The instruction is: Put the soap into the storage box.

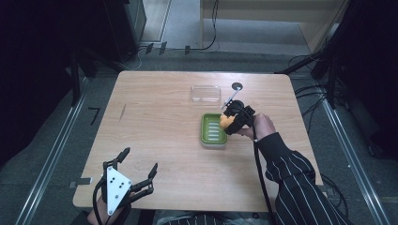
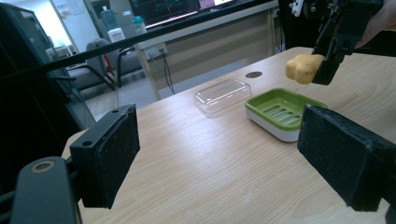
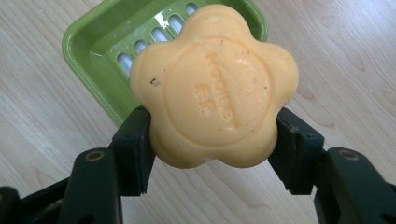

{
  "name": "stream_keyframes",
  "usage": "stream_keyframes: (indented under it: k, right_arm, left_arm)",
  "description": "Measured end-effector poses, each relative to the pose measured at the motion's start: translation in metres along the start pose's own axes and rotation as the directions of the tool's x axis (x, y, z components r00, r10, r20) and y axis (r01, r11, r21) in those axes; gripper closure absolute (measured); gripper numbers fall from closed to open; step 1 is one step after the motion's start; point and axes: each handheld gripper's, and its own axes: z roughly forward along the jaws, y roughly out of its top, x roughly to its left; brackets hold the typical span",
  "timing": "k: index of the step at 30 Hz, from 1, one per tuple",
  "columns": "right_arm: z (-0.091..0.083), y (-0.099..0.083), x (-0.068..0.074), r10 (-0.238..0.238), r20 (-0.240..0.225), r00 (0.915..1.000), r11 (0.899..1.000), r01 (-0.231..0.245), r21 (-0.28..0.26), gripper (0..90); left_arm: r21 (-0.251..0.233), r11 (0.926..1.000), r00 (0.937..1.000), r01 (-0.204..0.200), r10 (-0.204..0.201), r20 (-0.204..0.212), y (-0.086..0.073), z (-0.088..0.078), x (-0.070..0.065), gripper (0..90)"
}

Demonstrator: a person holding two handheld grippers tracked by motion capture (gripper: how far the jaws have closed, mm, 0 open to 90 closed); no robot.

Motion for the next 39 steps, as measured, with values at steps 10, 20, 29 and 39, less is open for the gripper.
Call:
stream_keyframes:
  k: [10,20,29,39]
  right_arm:
    - [0.006,0.010,0.004,-0.025,-0.008,0.9997,1.000,0.025,0.005,40.0]
    - [0.014,0.019,0.010,-0.040,-0.016,0.9991,0.999,0.040,0.005,40.0]
    - [0.025,0.028,0.015,-0.057,-0.029,0.9979,0.998,0.058,0.022,40.0]
    - [0.036,0.032,0.017,-0.068,-0.029,0.9973,0.997,0.069,0.033,39.9]
  left_arm:
    - [0.002,1.0000,1.0000,0.003,-0.003,-0.003,0.000,-0.001,0.000,13.0]
    - [0.003,1.0000,0.9999,0.004,-0.004,-0.010,-0.001,-0.003,0.001,13.0]
    - [0.002,1.0000,0.9999,0.008,-0.008,-0.015,-0.001,-0.004,0.001,13.0]
    - [0.001,1.0000,0.9998,0.010,-0.010,-0.015,-0.002,-0.005,0.002,13.0]
